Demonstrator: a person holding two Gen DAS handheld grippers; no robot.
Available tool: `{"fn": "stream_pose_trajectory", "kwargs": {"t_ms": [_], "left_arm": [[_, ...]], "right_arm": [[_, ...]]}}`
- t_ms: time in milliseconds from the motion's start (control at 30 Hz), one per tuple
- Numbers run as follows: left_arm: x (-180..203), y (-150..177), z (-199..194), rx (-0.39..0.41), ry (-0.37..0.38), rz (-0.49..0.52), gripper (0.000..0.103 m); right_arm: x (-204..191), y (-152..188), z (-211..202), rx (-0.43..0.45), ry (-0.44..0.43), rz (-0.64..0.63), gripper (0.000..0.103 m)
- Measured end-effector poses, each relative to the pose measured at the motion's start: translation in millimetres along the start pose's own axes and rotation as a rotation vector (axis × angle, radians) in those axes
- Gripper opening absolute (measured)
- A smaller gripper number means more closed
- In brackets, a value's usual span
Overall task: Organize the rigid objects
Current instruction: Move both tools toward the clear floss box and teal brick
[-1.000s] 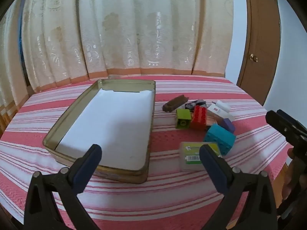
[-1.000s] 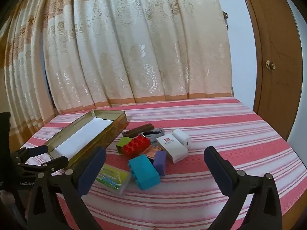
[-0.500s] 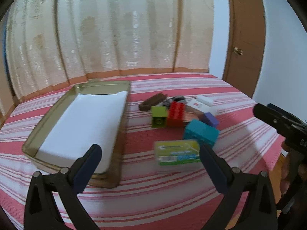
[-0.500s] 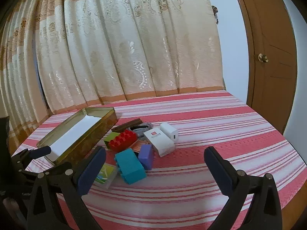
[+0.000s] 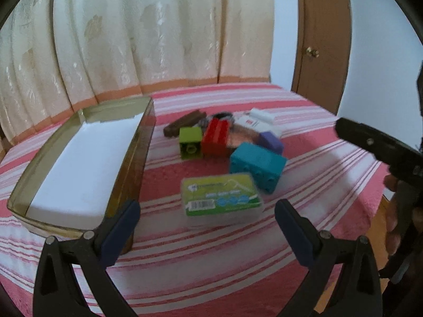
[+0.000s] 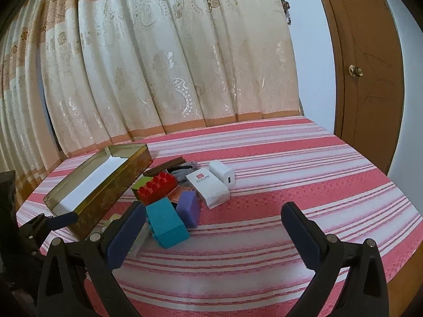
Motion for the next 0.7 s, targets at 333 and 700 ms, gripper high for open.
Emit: {"fn": "stream_pose_trajectory", "kwargs": {"t_ms": [333, 700], "left_arm": [[-22.2, 14.0, 23.4, -0.148, 0.085, -0.140, 0.100], [-45.7, 19.2, 8.2, -0.129, 0.031, -0.190, 0.099]], "right_arm": [[3.8, 4.2, 7.4, -0.020, 0.006, 0.008, 0.103], [2.1, 8.6, 14.7, -0.030, 0.011, -0.007, 0.103]]}}
Point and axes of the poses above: each gripper's, at about its wrist camera, not at the fingertips, and z roughly the way its jaws point, x to its right, y to its underside, the point moved 3 cm from there along z, roughly the way its jaws point, and after that the axes turned 15 degrees about z, right-handed, at the moved point
